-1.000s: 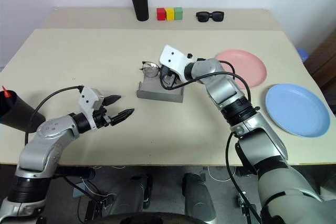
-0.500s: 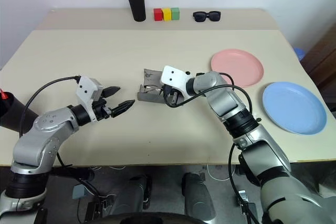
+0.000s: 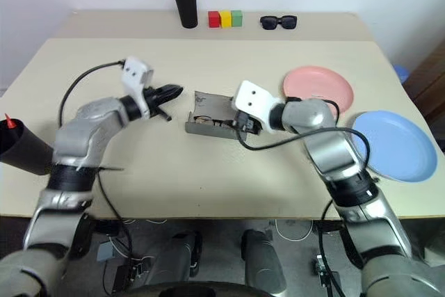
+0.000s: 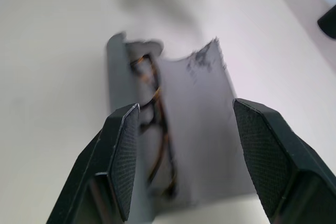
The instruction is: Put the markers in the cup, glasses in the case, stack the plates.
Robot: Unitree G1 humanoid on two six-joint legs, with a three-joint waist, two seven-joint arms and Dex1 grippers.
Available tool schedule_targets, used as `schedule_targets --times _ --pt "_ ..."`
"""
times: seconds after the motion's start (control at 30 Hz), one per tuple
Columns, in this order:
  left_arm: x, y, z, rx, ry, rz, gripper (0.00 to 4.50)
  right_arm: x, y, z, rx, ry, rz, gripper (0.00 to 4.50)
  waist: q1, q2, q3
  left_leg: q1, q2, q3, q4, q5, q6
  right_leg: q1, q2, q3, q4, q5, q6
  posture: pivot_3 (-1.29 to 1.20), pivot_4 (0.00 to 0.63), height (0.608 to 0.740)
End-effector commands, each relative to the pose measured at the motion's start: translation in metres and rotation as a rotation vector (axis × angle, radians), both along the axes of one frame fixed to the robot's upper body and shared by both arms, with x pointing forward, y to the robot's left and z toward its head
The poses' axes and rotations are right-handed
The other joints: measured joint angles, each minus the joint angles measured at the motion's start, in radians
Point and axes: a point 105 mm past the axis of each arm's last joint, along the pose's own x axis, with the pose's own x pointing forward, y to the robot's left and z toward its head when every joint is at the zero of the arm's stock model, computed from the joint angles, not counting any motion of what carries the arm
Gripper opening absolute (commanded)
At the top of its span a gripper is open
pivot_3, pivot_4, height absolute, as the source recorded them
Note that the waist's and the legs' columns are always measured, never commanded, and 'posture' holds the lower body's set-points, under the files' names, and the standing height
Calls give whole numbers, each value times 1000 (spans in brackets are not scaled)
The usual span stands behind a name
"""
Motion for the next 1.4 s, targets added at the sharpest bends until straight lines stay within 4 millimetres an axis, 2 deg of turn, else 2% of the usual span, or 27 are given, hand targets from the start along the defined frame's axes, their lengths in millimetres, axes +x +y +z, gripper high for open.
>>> schedule_targets --times 0.03,0.13,0.27,0.43,0.53,0.73,0.83,0.97,1.03,1.13,1.23,1.4 --pt "27 -16 12 -3 29 -5 80 -23 -7 12 43 -52 11 2848 -1 -1 0 0 0 0 0 0 0 0 0 0 0 0 0 0 150 740" --pt "40 -36 9 57 72 -46 80 -34 -20 4 91 -26 -75 2848 -8 -1 0 0 0 0 0 0 0 0 1 0 0 0 1 0 150 740" --pt "41 -54 0 157 106 -118 80 -42 -34 -6 121 6 -174 2848 -10 -1 0 0 0 1 -1 0 1 -1 0 1 0 -1 1 0 150 740" --pt "34 -50 -23 328 153 -199 80 -48 -41 -3 165 -5 -240 2848 -9 -1 0 0 0 1 -1 0 1 -1 1 1 0 -1 1 0 150 740" --pt "28 -45 -29 362 177 -262 80 -48 -41 1 194 -10 -251 2848 -4 -1 1 0 0 1 0 0 1 -1 1 1 0 -1 1 0 150 740" --pt "22 -39 -25 315 163 -328 80 -45 -44 -1 195 -8 -263 2848 -3 -1 1 -1 0 1 0 0 1 -1 1 1 0 -1 1 0 150 740" --pt "25 -38 -10 211 112 -306 80 -42 -40 -2 202 1 -244 2848 -3 -1 1 -1 0 0 0 0 1 -1 1 1 0 -1 1 0 150 740" --pt "39 -32 12 111 49 -175 80 -38 -36 -2 208 5 -220 2848 -3 -1 1 -1 0 0 0 0 1 -1 1 1 1 -1 1 0 150 740" --pt "47 -28 17 96 47 -90 80 -37 -34 -2 211 6 -209 2848 -3 -2 1 -1 0 0 0 0 1 -1 1 1 1 -1 1 0 150 740" --pt "53 -30 16 142 40 -24 80 -37 -31 -2 219 7 -195 2848 -1 -2 1 -1 0 0 0 0 1 -1 1 1 1 -1 2 0 150 740" --pt "52 -43 13 199 40 -36 80 -38 -27 -2 227 6 -184 2848 0 -2 1 -1 -1 0 0 0 1 -1 0 1 1 -1 2 0 150 740" --pt "49 -55 -5 348 67 -68 80 -42 -23 -1 243 5 -173 2848 -3 -2 1 -1 -1 0 0 0 1 -1 0 1 1 -1 2 0 150 740"
